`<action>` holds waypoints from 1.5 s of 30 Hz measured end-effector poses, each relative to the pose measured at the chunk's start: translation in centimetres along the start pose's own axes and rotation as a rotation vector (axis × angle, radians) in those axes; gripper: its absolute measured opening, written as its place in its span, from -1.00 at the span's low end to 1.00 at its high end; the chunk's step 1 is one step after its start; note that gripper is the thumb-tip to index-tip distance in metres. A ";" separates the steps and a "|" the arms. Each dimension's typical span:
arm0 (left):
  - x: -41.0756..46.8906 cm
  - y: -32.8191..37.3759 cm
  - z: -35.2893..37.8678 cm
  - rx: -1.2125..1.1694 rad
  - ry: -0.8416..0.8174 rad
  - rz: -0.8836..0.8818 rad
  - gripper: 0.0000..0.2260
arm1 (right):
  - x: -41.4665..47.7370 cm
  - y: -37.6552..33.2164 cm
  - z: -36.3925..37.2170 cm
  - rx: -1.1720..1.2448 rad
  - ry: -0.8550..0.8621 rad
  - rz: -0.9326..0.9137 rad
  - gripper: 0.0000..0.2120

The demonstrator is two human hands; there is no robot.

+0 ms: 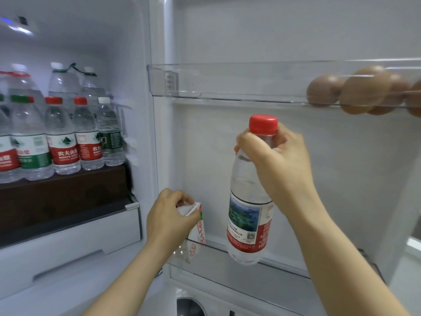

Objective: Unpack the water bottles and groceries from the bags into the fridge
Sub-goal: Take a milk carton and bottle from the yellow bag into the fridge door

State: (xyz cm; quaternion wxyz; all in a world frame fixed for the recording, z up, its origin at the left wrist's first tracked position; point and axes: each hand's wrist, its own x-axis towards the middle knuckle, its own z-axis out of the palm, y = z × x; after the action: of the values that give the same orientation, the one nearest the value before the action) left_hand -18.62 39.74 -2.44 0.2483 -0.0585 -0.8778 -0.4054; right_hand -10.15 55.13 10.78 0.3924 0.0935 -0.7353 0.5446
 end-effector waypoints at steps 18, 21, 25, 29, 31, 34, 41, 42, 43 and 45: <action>-5.2 -1.0 -1.9 -0.127 0.117 0.142 -0.82 | -1.0 -0.8 0.3 0.100 -0.074 -0.053 -0.85; -6.2 -1.6 -3.4 -0.014 -0.006 0.168 -0.80 | -1.4 -1.4 1.2 0.150 -0.097 -0.056 -0.83; -6.9 -3.4 -5.6 0.021 -0.059 0.148 -0.79 | -2.1 -2.4 3.4 0.224 -0.154 -0.020 -0.79; -6.6 -5.3 -9.2 0.011 0.018 0.110 -0.79 | -3.0 -3.7 6.4 0.208 -0.200 -0.047 -0.83; -6.5 -5.9 -11.2 -0.029 0.047 0.120 -0.79 | -3.4 -4.3 8.0 0.213 -0.206 -0.050 -0.81; -6.1 -7.1 -14.5 -0.181 0.044 0.088 -0.84 | -4.0 -5.1 11.6 0.243 -0.213 -0.035 -0.82; -4.7 -10.5 -22.0 -0.385 -0.122 0.080 -0.72 | -6.2 -7.1 22.4 0.340 -0.302 0.041 -0.84; -4.5 -11.2 -22.8 -0.379 -0.121 0.078 -0.71 | -6.5 -7.3 23.7 0.332 -0.316 0.044 -0.85; -4.3 -11.9 -23.6 -0.366 -0.118 0.068 -0.67 | -6.8 -7.5 25.0 0.324 -0.329 0.049 -0.86; -3.9 -13.1 -24.9 -0.354 -0.110 0.044 -0.60 | -7.4 -7.8 27.3 0.318 -0.356 0.070 -0.88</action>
State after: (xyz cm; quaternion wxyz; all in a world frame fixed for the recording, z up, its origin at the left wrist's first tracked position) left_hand -9.56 12.99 0.35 0.1949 -0.1425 -0.8035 -0.5441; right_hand -13.76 26.03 8.74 0.2177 0.2231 -0.7006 0.6418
